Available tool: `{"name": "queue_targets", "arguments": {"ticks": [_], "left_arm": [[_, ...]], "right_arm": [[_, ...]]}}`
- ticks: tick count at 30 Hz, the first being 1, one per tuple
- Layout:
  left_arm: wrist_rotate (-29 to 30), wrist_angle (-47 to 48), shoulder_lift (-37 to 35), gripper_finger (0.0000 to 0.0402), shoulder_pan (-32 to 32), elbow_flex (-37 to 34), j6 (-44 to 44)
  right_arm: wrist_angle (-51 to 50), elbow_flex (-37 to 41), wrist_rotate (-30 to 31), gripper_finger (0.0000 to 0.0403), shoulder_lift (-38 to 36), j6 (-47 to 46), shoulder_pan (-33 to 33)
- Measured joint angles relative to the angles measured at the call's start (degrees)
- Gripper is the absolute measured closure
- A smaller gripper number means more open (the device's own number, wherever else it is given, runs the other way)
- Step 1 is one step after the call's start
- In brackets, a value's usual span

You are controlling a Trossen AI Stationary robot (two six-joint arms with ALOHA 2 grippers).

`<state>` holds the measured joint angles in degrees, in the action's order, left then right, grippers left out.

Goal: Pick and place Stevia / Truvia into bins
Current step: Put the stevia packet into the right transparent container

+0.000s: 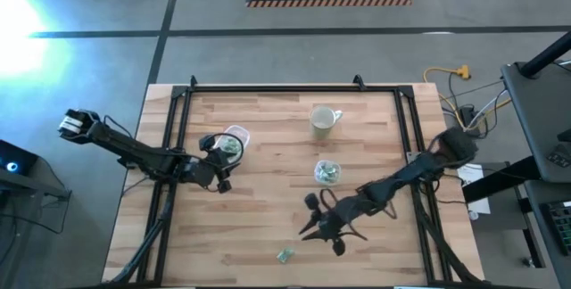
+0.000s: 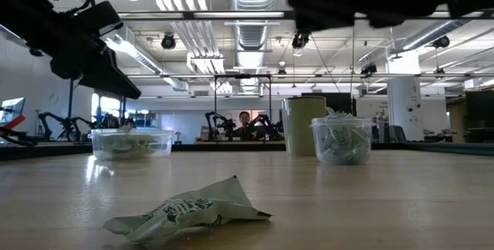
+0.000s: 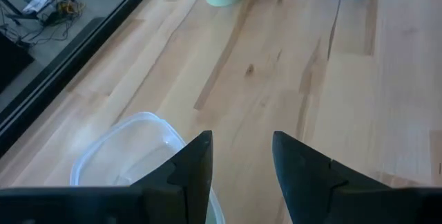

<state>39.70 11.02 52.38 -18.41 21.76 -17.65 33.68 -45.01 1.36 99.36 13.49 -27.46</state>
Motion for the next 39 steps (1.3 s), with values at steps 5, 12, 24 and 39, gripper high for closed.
{"name": "queue_targets", "arguments": {"ticks": [5,12,24,39], "left_arm": [[0.02,-0.06,-0.04,0.0267,0.0,-0.09,-0.04],[-0.07,-0.06,0.0,0.0267,0.0,-0.43,-0.11],[-0.38,-0.15,0.04,0.0267,0.04,-0.71,-0.31],[-0.44,-0.04,0.07,0.0267,0.02,-0.95,-1.29]], "right_arm": [[0.76,-5.43,-5.05,0.0311,8.03,-0.11,2.12],[-6.99,-15.22,-10.43,0.0268,16.81,-2.9,3.41],[-24.69,-29.9,-16.81,0.0225,25.85,-2.93,3.47],[-28.09,-30.75,-16.42,0.0262,26.38,-2.79,3.51]]}}
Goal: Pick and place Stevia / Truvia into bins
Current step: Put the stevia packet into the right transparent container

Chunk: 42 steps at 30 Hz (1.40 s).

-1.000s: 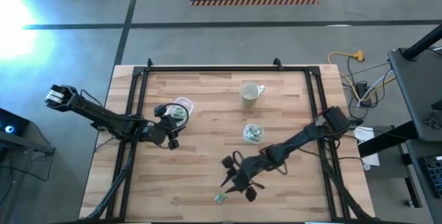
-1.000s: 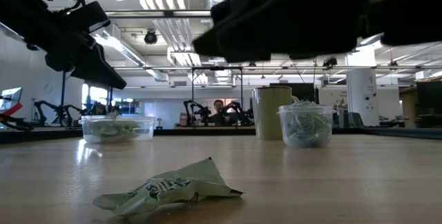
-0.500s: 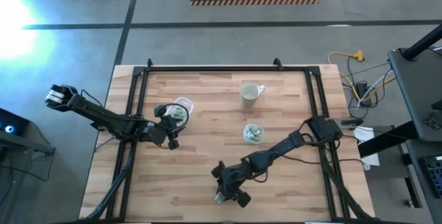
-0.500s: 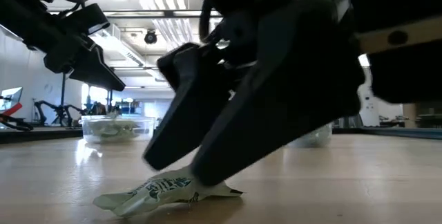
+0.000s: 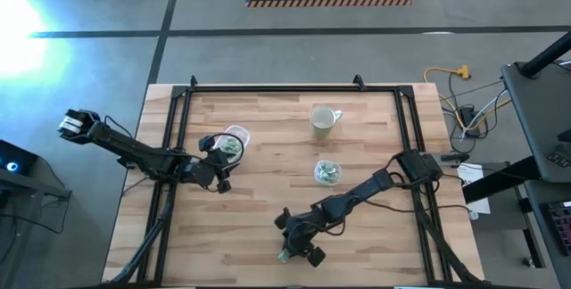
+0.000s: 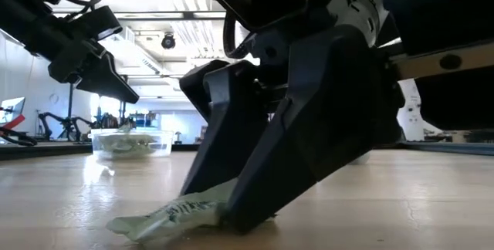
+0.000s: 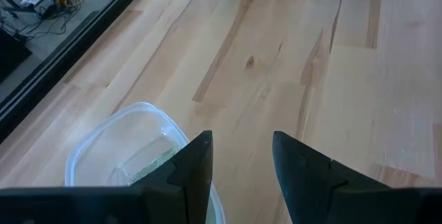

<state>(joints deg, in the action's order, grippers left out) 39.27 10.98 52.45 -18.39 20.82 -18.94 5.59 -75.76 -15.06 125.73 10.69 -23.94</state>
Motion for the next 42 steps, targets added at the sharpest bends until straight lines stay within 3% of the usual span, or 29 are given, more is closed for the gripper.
{"name": "queue_targets", "arguments": {"ticks": [12,24,29,34,42], "left_arm": [[0.0,0.0,-0.02,0.0267,-0.02,-0.11,0.02],[0.0,-0.02,0.0,0.0267,-0.02,-0.11,0.04],[0.0,-0.07,0.0,0.0267,-0.02,-0.2,-0.04],[0.0,-0.26,0.02,0.0267,0.02,-0.4,-0.11],[-0.01,-0.75,0.13,0.0267,0.02,-0.51,-0.15]], "right_arm": [[-0.86,-0.14,-0.01,0.0368,-0.02,3.46,-0.04],[-10.14,-4.43,1.14,0.0389,-3.49,6.69,0.0],[-19.34,-4.22,10.31,0.039,-8.64,6.86,-0.17],[-30.47,-2.06,21.81,0.039,-14.89,0.56,-0.09],[-28.81,11.53,31.87,0.039,-27.35,-3.5,0.36]]}}
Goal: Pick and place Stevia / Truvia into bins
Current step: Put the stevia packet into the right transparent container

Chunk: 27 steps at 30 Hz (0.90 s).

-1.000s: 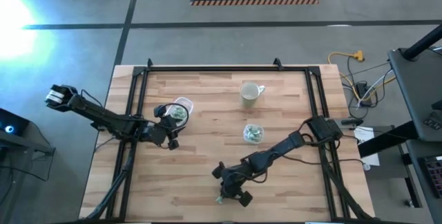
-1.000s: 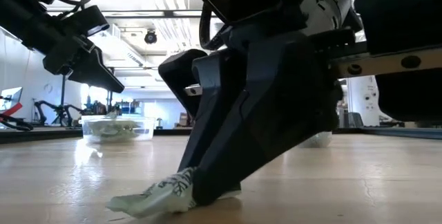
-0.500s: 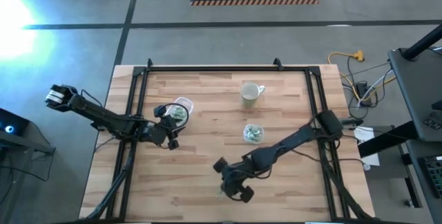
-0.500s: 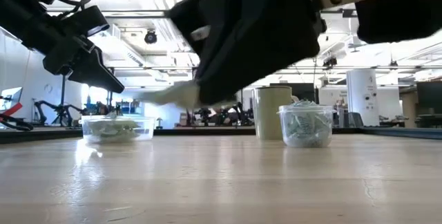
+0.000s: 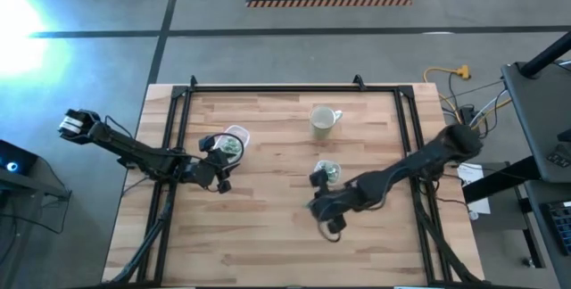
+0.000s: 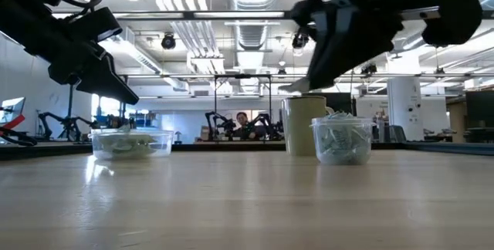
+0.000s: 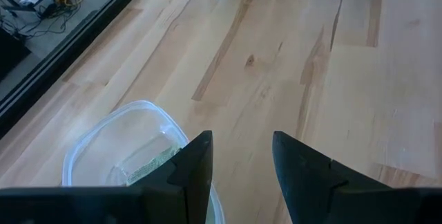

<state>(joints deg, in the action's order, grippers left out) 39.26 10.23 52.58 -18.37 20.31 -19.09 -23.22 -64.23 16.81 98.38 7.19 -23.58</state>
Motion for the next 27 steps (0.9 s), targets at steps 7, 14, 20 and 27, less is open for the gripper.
{"name": "queue_targets", "arguments": {"ticks": [7,14,20,27], "left_arm": [[0.03,-0.81,0.03,0.0267,0.0,-0.04,0.15],[0.03,-0.8,0.04,0.0267,0.0,-0.06,0.22],[0.03,-0.86,0.15,0.0267,0.0,-0.06,0.3],[0.05,-0.92,0.17,0.0267,0.0,-0.06,0.31]], "right_arm": [[13.71,16.4,3.2,0.039,-13.52,-1.06,2.87],[22.18,29.48,5.0,0.039,-24.13,-6.57,7.92],[30.8,36.72,3.28,0.039,-27.03,-7.53,10.06],[31.16,37.04,2.67,0.039,-26.22,-7.6,10.04]]}}
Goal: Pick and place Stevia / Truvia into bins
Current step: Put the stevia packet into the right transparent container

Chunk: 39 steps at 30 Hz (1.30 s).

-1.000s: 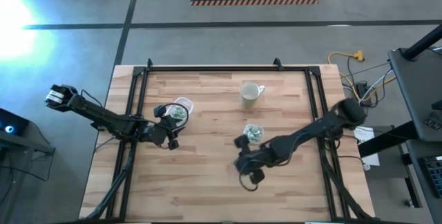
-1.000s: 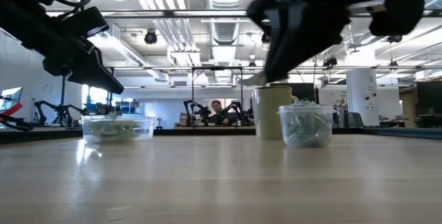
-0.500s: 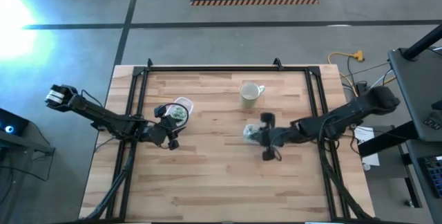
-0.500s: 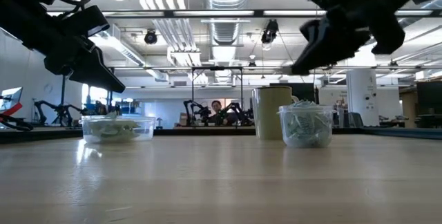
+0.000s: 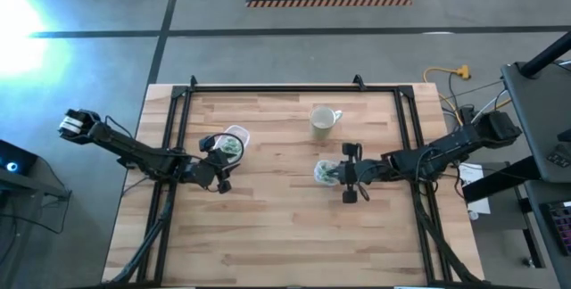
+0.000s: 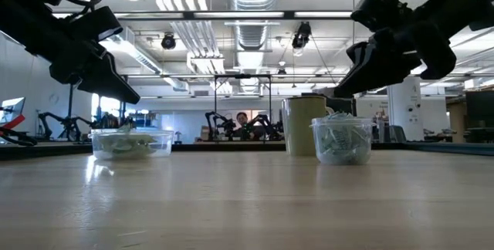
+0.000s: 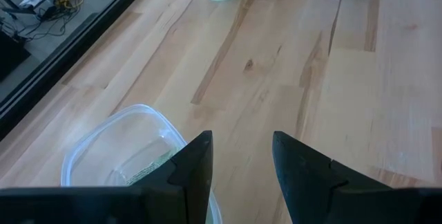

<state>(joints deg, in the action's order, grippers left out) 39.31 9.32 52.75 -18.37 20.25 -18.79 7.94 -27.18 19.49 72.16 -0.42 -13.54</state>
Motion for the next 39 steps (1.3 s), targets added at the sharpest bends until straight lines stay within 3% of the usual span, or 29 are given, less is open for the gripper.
{"name": "queue_targets", "arguments": {"ticks": [12,19,31,39], "left_arm": [[-0.02,-0.23,0.16,0.0267,0.0,0.02,-0.02],[0.0,-0.27,0.14,0.0267,0.0,0.02,-0.02],[-0.02,-0.28,0.14,0.0267,0.0,0.02,0.0],[0.0,-0.26,0.12,0.0267,0.0,0.01,0.0]], "right_arm": [[-0.34,-0.15,-0.22,0.039,4.5,-2.63,0.51],[-0.28,-0.61,-3.34,0.039,7.7,-2.76,2.44],[-0.48,-1.11,-3.26,0.0389,7.06,-4.39,2.84],[-0.45,-1.09,-3.23,0.0338,7.04,-3.92,2.82]]}}
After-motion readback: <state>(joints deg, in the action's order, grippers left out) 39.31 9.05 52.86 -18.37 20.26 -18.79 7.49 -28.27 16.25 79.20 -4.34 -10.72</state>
